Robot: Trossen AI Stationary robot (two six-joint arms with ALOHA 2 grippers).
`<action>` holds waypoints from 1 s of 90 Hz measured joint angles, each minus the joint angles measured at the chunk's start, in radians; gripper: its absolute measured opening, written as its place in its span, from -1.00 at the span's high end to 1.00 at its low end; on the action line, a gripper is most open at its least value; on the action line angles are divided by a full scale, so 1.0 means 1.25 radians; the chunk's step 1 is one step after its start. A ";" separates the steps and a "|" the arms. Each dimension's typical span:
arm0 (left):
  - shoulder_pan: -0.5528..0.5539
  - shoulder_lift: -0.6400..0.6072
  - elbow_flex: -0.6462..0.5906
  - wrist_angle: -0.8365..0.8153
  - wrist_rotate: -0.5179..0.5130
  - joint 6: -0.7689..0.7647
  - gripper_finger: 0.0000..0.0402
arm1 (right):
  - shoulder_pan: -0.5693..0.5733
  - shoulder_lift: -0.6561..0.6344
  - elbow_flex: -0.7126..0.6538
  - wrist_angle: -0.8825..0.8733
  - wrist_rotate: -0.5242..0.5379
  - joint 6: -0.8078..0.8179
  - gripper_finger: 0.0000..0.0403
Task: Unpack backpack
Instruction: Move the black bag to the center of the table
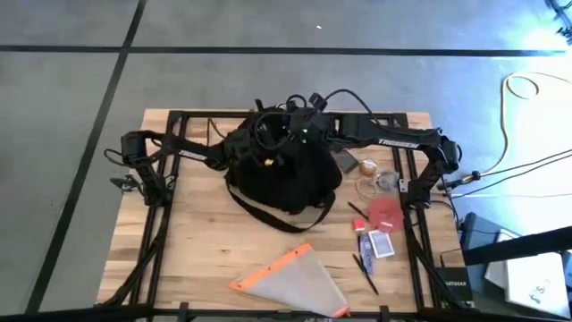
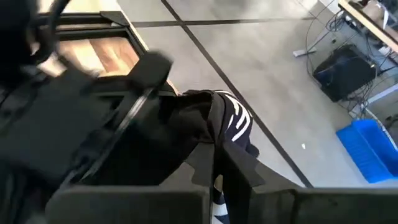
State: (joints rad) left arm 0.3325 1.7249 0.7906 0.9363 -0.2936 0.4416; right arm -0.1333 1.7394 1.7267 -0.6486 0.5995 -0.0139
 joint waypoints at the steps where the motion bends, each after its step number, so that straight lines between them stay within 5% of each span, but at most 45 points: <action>1: 0.005 -0.001 0.000 -0.004 -0.001 0.002 0.08 | 0.000 0.001 0.000 0.002 0.000 -0.004 1.00; 35: 0.138 -0.005 0.001 -0.137 -0.035 -0.095 0.08 | 0.001 0.032 -0.105 0.105 0.023 -0.093 1.00; 57: 0.128 -0.004 -0.001 -0.223 0.017 -0.121 0.13 | 0.003 0.030 -0.235 0.159 0.049 0.038 0.92; 75: 0.114 -0.003 -0.001 -0.246 0.038 -0.121 0.13 | 0.019 0.029 -0.243 0.144 0.067 0.111 0.40; 90: 0.114 -0.003 -0.001 -0.281 0.040 -0.123 0.13 | 0.061 0.028 -0.243 0.094 0.196 0.142 -0.21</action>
State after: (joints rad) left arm 0.4747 1.7206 0.7898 0.5857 -0.2441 0.2875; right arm -0.0565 1.7748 1.4231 -0.5309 0.8442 0.1641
